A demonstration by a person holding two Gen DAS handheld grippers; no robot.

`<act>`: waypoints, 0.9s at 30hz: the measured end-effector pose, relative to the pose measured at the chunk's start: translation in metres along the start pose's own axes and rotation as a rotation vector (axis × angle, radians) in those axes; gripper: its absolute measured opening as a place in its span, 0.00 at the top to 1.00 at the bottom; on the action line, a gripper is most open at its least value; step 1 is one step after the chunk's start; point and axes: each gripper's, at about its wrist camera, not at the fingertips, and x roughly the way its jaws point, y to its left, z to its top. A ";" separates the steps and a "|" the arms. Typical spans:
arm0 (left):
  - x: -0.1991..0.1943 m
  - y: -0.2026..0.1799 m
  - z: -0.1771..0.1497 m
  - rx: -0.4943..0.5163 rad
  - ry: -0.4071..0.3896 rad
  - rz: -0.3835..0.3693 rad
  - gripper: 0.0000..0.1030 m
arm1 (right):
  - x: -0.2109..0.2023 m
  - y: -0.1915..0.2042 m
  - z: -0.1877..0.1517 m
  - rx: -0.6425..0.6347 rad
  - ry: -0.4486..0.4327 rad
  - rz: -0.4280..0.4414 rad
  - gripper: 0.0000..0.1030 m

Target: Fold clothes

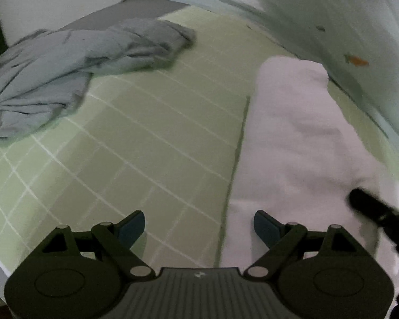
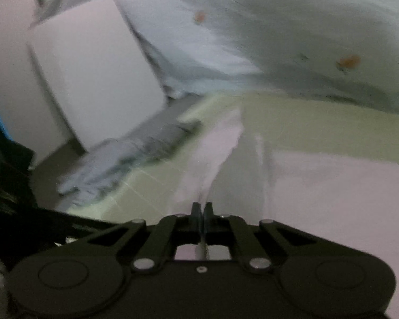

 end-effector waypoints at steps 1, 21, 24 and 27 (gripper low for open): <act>0.003 -0.004 -0.003 0.013 0.017 0.004 0.13 | 0.004 -0.009 -0.009 0.039 0.033 -0.032 0.97; 0.021 -0.021 -0.030 0.085 0.071 0.058 0.06 | 0.063 -0.021 -0.009 -0.003 0.041 -0.066 0.23; 0.024 -0.021 -0.029 0.086 0.073 0.065 0.05 | 0.068 -0.016 -0.008 -0.058 0.046 -0.050 0.57; 0.026 -0.021 -0.029 0.084 0.078 0.070 0.05 | 0.070 -0.022 -0.006 0.019 0.076 0.037 0.89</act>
